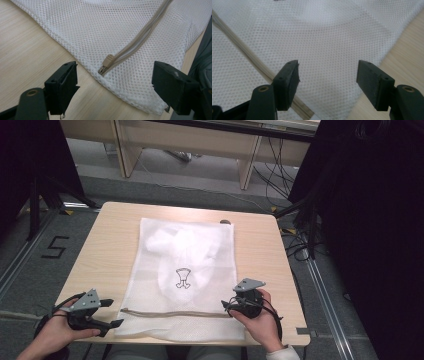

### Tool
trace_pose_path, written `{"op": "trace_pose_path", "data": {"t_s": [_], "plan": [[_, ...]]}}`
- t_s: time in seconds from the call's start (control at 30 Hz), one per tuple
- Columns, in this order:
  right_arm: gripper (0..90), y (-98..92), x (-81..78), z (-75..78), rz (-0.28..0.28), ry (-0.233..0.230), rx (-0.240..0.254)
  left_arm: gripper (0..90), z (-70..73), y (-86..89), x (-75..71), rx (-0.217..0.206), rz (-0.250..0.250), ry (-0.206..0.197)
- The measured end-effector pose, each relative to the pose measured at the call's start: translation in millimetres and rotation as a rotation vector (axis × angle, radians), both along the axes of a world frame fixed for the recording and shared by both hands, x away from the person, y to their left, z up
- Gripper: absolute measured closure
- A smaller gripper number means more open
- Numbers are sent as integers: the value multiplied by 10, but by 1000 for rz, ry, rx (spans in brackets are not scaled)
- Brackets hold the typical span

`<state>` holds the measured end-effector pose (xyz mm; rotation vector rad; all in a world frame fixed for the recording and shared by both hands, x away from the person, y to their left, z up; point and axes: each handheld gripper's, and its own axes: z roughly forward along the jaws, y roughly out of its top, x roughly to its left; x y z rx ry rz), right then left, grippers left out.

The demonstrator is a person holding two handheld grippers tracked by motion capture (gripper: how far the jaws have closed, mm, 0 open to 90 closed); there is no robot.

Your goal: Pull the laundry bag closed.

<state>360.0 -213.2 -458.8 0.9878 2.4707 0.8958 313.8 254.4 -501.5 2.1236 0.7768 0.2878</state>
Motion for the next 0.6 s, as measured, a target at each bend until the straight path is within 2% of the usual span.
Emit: {"op": "trace_pose_path", "data": {"t_s": [0.07,0.1,0.13,0.2,0.23,0.27,0.3,0.33,0.4,0.47,0.5,0.57,0.6], "plan": [[347,76,-22,5,8,-2,7,202,-4,-8,-6,-12,2,3],[346,122,-25,-14,22,-28,5,202,-4,-5,-7,-11,1,4],[345,157,-35,-4,36,-17,-11,202,-6,-11,-12,-25,5,5],[345,250,-51,-35,46,-22,8,202,-3,-6,-20,-28,12,17],[344,283,-52,-29,66,-23,-2,202,-2,0,-13,-25,3,8],[342,331,-55,-45,80,-33,7,201,-4,-3,-21,-31,16,20],[342,363,-65,-31,85,-22,-4,201,-3,0,-19,-28,14,16],[341,406,-67,-48,95,-37,7,201,5,11,-9,-16,-3,8],[341,474,-68,-50,109,-17,6,200,-3,0,-11,-28,7,4],[344,544,-62,-43,123,-21,3,200,2,4,-9,-17,0,6],[349,581,-63,-38,131,-16,17,200,-1,-5,-21,-29,16,24],[359,651,-43,-26,151,-19,24,200,-1,-3,-19,-29,12,23],[361,683,-34,-8,161,1,17,200,-2,-3,-19,-30,12,23]]}}
